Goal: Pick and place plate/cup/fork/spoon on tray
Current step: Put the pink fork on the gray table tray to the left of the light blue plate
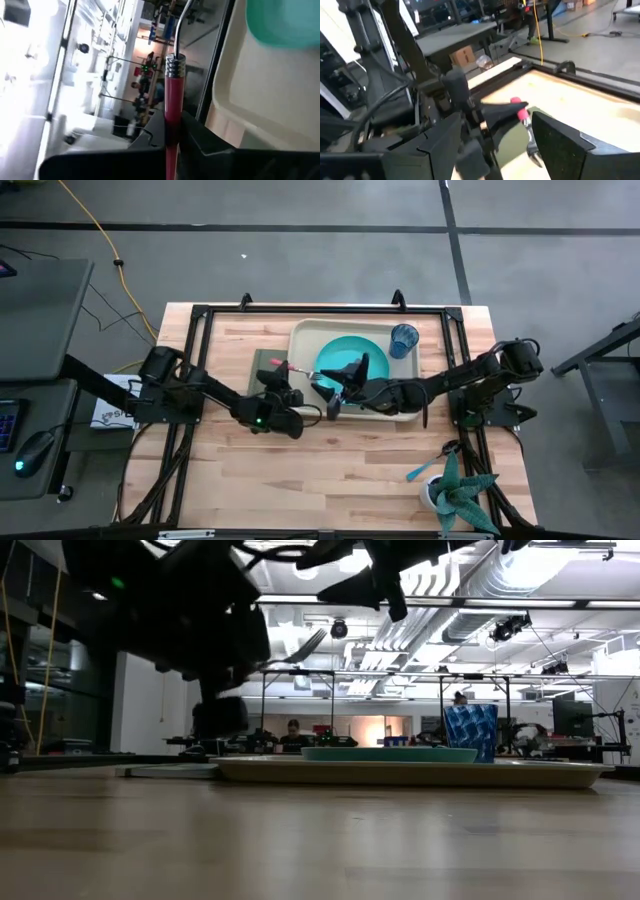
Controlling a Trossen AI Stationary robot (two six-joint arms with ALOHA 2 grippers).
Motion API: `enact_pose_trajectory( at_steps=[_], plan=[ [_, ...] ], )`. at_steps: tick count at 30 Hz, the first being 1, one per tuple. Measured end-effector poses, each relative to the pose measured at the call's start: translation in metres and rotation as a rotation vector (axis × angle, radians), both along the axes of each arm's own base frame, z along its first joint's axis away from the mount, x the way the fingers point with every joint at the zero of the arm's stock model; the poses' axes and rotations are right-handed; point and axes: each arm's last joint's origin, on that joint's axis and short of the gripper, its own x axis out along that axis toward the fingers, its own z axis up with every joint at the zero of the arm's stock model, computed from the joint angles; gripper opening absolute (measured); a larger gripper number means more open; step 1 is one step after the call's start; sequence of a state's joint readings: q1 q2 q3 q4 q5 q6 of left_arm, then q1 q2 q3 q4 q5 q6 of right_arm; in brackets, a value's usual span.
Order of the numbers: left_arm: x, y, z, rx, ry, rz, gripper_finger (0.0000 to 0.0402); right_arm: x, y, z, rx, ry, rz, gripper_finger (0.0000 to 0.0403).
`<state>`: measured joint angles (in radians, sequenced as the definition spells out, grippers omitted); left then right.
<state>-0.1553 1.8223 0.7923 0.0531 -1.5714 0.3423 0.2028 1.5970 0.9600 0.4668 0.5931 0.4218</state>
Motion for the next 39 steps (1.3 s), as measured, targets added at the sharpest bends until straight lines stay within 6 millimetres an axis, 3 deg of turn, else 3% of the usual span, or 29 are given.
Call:
enact_pose_trajectory(
  at_steps=[10,16,19,21,29,34,39],
  plan=[
    [-0.003,-0.002,-0.003,0.005,0.031,-0.008,0.0000,-0.003,-0.011,-0.011,-0.107,0.194,0.031,0.0236],
    [-0.003,-0.006,-0.003,-0.012,0.094,-0.042,0.0000,-0.017,0.000,-0.001,-0.621,0.431,0.301,0.0236],
    [-0.002,-0.007,-0.005,-0.068,0.144,-0.090,0.0000,-0.022,0.008,-0.001,-0.884,0.648,0.352,0.0236],
    [0.000,-0.007,-0.007,-0.115,0.159,-0.128,0.0000,-0.021,0.011,-0.001,-0.969,0.748,0.362,0.0236],
    [0.005,-0.006,-0.003,-0.122,0.138,-0.142,0.0000,-0.009,0.014,-0.032,-1.063,1.008,0.447,0.0236],
    [0.005,-0.007,-0.003,-0.123,0.138,-0.145,0.0000,0.004,0.015,-0.035,-1.139,0.971,0.362,0.0235],
    [0.006,-0.007,-0.003,-0.128,0.133,-0.151,0.0000,0.006,0.015,-0.034,-1.131,0.941,0.384,0.0217]
  ],
)
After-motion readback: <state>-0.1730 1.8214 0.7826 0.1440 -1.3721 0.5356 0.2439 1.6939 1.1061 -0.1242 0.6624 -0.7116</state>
